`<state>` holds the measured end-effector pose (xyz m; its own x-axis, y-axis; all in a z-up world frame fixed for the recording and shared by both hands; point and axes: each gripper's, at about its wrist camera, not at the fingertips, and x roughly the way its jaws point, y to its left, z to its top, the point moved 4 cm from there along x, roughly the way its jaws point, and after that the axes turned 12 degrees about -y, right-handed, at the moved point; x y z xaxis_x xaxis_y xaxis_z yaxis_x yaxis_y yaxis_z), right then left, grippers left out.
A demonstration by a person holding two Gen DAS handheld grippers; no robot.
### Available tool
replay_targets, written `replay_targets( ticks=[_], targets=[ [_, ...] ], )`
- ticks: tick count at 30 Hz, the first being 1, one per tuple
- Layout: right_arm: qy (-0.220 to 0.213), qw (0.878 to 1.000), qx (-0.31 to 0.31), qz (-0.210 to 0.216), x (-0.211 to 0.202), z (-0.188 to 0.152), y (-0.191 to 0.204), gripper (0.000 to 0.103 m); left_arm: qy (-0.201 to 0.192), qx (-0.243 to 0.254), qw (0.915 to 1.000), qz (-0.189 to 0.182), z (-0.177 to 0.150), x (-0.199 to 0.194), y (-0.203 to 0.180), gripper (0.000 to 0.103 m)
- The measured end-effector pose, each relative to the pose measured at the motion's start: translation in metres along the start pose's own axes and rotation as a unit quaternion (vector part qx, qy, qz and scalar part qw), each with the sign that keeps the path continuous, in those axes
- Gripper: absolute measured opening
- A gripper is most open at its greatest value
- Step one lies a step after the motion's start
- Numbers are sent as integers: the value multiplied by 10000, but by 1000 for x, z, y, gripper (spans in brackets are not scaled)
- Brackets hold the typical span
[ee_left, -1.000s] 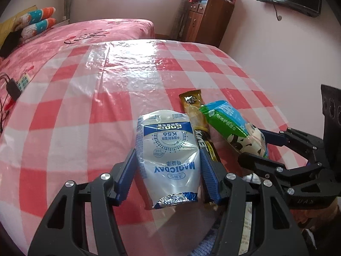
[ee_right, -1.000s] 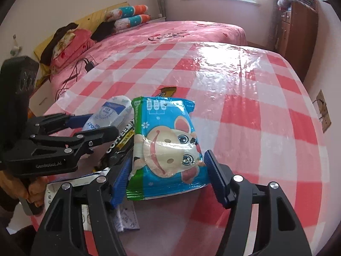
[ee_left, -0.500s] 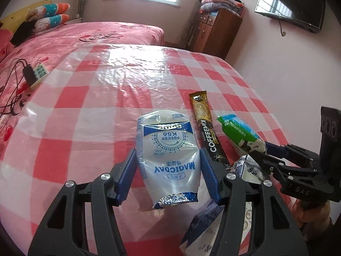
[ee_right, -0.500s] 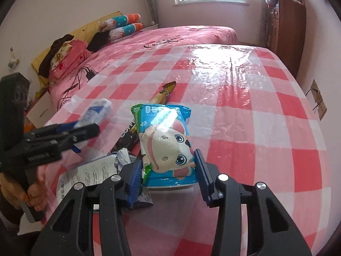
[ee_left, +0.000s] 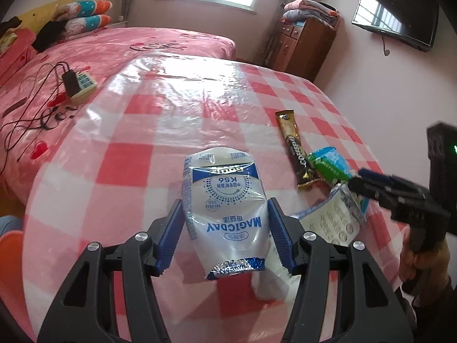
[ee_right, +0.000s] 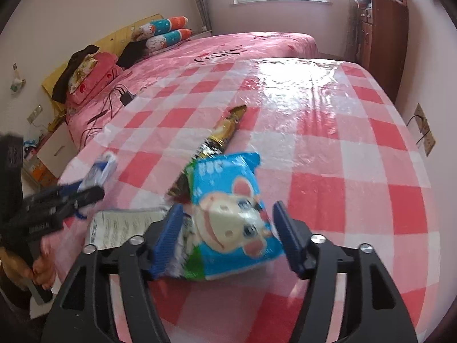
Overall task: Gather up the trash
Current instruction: 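Close the right tool on the blue cartoon-cow wipes pack and lift it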
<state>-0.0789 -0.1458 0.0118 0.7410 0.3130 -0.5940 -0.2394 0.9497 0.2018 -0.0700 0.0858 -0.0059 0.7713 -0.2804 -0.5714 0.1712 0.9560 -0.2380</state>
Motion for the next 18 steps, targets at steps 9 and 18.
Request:
replay_targets(
  ticks=[9, 18],
  targets=[
    [272, 9987, 423, 131, 25, 6, -9, 75, 51, -265, 9996, 74, -16, -17, 24, 60],
    [227, 9985, 484, 68, 16, -7, -2, 67, 38, -422, 9991, 26, -26, -27, 37, 60]
  ],
)
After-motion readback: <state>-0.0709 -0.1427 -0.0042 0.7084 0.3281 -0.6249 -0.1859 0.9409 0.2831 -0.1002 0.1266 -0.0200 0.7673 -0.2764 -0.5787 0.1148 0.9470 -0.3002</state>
